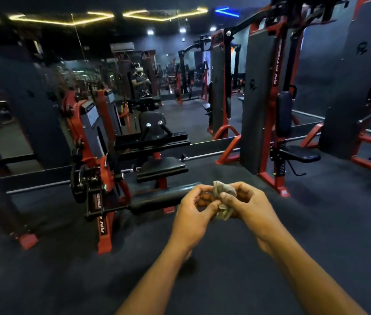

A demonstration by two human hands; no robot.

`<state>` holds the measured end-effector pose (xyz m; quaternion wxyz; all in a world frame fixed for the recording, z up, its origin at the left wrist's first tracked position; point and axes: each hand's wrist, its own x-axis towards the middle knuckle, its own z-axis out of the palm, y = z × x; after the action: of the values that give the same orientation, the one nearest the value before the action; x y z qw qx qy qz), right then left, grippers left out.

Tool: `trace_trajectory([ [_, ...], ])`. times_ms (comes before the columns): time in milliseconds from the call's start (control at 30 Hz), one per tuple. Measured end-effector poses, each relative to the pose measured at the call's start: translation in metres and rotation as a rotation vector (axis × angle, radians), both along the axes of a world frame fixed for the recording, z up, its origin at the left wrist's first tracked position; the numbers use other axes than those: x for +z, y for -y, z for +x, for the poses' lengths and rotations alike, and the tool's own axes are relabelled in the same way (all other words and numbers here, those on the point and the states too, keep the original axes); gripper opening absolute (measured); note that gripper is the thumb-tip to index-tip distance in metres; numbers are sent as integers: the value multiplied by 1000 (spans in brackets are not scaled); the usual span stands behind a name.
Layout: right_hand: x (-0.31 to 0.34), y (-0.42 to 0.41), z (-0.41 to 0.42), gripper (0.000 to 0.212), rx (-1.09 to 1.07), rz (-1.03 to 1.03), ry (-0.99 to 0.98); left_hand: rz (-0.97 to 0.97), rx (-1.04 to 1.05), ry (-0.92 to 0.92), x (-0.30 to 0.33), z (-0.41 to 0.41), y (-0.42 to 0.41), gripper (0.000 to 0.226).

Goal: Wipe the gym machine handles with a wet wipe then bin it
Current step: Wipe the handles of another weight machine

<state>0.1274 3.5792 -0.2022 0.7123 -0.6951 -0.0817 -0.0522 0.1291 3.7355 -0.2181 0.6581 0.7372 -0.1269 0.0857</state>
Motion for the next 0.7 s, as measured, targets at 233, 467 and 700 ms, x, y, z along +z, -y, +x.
trace_trajectory([
  [233, -15, 12, 156, 10, -5, 197, -78, -128, 28, -96, 1, 141, 18, 17],
  [467, -32, 21, 286, 13, 123, 135, -155, -91, 102, -59, -26, 274, 23, 11],
  [700, -45, 16, 430, 11, 140, -7, -238, -93, 170, -32, -60, 424, 20, 18],
])
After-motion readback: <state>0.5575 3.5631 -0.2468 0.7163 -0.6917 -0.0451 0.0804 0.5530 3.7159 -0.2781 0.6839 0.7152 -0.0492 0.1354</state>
